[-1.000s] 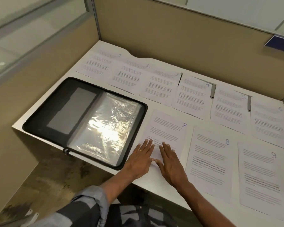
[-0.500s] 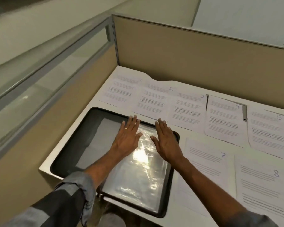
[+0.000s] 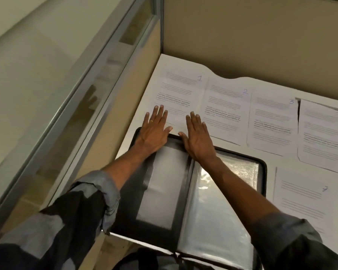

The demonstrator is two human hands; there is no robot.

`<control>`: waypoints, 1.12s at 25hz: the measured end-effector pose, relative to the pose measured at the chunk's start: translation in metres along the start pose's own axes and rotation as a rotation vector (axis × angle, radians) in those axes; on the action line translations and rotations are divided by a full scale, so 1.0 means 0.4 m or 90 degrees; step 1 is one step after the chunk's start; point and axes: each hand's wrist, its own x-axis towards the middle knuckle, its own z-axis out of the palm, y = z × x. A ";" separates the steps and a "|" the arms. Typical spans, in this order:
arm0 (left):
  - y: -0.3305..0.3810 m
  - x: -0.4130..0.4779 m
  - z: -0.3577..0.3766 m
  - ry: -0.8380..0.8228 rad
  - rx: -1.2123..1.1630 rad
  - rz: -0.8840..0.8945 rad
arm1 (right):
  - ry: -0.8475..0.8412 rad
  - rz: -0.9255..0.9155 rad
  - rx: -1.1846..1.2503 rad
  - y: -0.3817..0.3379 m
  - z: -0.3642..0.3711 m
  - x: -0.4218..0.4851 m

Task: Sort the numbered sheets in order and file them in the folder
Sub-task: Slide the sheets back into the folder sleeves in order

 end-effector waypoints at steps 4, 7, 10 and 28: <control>-0.106 0.093 0.020 -0.038 -0.042 -0.065 | -0.039 0.004 0.006 -0.028 0.047 0.113; -0.146 0.153 0.035 -0.099 -0.085 -0.159 | -0.091 0.004 0.055 -0.037 0.082 0.177; -0.137 0.190 0.049 -0.084 -0.137 -0.210 | -0.117 0.001 0.088 -0.040 0.110 0.204; -0.117 0.379 0.021 0.087 -0.619 -0.397 | -0.085 -0.012 0.160 -0.004 0.161 0.202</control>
